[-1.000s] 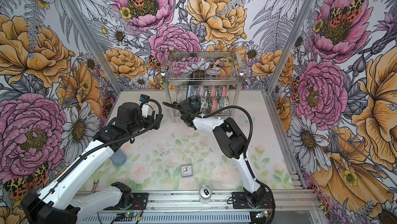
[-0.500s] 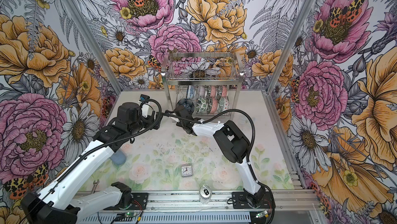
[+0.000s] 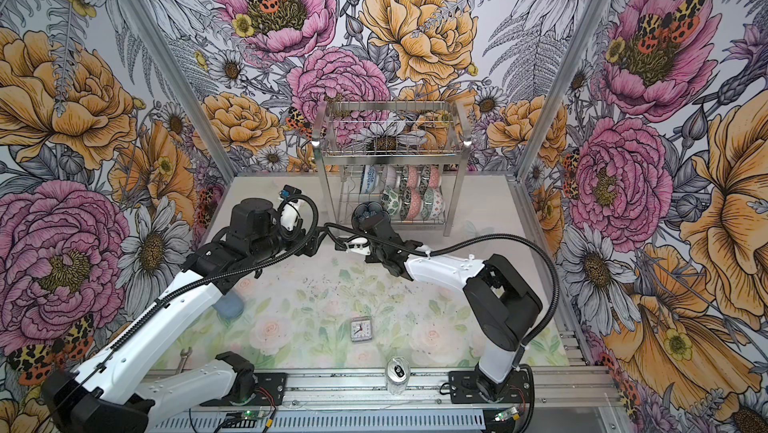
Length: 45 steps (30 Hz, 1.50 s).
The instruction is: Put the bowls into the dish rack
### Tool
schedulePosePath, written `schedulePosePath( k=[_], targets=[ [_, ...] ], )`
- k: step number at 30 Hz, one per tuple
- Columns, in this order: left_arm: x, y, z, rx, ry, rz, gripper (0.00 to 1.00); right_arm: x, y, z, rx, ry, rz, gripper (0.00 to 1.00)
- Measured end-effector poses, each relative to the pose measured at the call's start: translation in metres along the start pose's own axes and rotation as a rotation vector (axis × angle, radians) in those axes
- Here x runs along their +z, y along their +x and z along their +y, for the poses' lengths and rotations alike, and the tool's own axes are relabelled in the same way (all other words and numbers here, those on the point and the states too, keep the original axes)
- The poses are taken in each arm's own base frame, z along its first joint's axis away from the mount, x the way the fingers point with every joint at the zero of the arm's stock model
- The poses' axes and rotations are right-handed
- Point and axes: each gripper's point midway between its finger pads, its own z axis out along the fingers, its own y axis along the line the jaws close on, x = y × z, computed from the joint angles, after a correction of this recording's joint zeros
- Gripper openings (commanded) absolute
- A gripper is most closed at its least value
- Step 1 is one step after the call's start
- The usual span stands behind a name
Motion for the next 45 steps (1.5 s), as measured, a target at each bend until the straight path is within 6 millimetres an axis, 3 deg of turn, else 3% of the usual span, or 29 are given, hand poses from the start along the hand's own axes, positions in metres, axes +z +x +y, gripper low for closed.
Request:
schedulePosePath(
  k=[4,8,13,18,23,30,33,37,41,42,43,45],
  targets=[
    [0.007,-0.003,-0.026,-0.033,0.147,0.057,0.99,-0.025,-0.008,0.009,-0.071,-0.018,-0.029,0.00],
    [0.027,0.002,-0.014,-0.111,0.122,0.114,0.99,-0.050,-0.029,0.028,-0.192,-0.041,-0.088,0.00],
    [0.040,0.019,-0.012,-0.181,0.117,0.191,0.97,-0.069,-0.056,0.037,-0.286,-0.031,-0.157,0.00],
    [0.041,0.021,-0.017,-0.214,0.139,0.205,0.85,-0.071,-0.060,0.040,-0.320,-0.029,-0.162,0.00],
    [0.042,0.022,-0.020,-0.237,0.149,0.213,0.64,-0.071,-0.060,0.043,-0.340,-0.031,-0.161,0.00],
    [0.058,0.039,-0.032,-0.252,0.175,0.284,0.58,-0.071,-0.061,0.044,-0.357,-0.028,-0.161,0.00],
    [0.064,0.046,-0.039,-0.243,0.186,0.313,0.42,-0.071,-0.062,0.043,-0.357,-0.027,-0.162,0.00],
    [0.068,0.053,-0.040,-0.238,0.173,0.333,0.03,-0.071,-0.063,0.043,-0.373,-0.023,-0.168,0.00],
    [0.075,0.069,-0.030,-0.195,0.108,0.375,0.00,-0.075,-0.072,0.052,-0.407,-0.045,-0.193,0.00],
    [0.075,0.068,-0.030,-0.195,0.110,0.372,0.00,-0.075,-0.071,0.052,-0.404,-0.045,-0.192,0.05],
    [0.075,0.068,-0.030,-0.194,0.110,0.368,0.00,-0.075,-0.071,0.051,-0.398,-0.043,-0.191,0.18],
    [0.075,0.067,-0.029,-0.208,0.106,0.367,0.00,-0.074,-0.071,0.047,-0.373,-0.019,-0.186,0.57]
  ],
)
